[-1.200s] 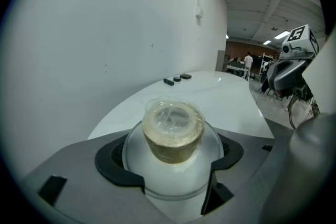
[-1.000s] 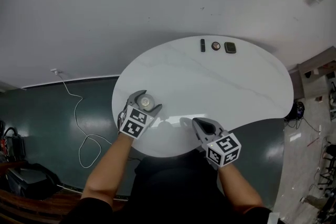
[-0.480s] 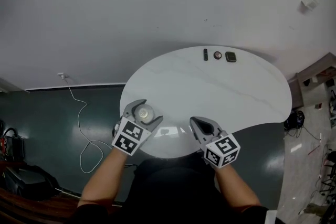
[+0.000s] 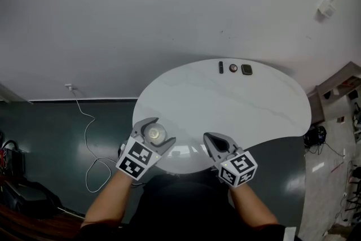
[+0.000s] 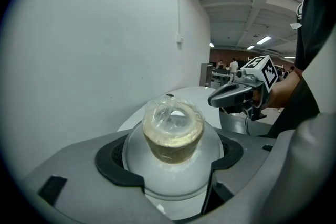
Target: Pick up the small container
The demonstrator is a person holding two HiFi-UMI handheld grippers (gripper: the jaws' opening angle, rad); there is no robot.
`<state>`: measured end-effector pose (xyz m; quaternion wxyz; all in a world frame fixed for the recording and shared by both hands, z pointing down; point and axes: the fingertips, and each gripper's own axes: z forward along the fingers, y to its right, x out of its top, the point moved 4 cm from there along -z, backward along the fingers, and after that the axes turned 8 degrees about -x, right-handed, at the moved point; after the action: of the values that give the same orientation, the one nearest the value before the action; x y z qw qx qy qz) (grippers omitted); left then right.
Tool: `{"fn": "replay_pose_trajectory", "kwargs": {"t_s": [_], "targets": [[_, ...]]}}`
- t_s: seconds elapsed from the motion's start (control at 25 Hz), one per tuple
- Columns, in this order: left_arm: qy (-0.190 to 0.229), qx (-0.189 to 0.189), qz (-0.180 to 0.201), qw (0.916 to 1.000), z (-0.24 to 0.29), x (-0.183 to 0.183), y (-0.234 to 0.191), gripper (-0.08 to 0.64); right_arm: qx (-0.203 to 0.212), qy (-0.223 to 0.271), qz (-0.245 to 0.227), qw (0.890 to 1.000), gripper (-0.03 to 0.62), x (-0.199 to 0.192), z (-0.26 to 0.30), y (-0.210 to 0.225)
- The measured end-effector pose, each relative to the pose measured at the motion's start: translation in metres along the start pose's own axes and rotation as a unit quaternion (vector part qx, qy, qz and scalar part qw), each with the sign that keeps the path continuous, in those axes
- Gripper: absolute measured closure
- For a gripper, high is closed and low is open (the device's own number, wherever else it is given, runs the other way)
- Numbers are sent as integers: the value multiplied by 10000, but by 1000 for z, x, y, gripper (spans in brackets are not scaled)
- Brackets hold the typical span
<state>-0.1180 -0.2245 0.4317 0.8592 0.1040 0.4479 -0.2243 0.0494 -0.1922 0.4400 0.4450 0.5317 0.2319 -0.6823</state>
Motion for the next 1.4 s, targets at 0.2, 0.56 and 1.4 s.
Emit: {"fn": "replay_pose_trajectory", "kwargs": {"t_s": [0.2, 0.56, 1.4], "targets": [[6, -44, 109, 9999, -16, 2, 8, 216, -4, 36, -133, 9999, 597, 5, -8, -8], [110, -115, 257, 9995, -24, 11, 17, 216, -32, 11, -84, 10000, 597, -1, -7, -15], [154, -138, 357, 9991, -35, 14, 33, 216, -112, 88, -58, 9999, 597, -2, -14, -16]]}}
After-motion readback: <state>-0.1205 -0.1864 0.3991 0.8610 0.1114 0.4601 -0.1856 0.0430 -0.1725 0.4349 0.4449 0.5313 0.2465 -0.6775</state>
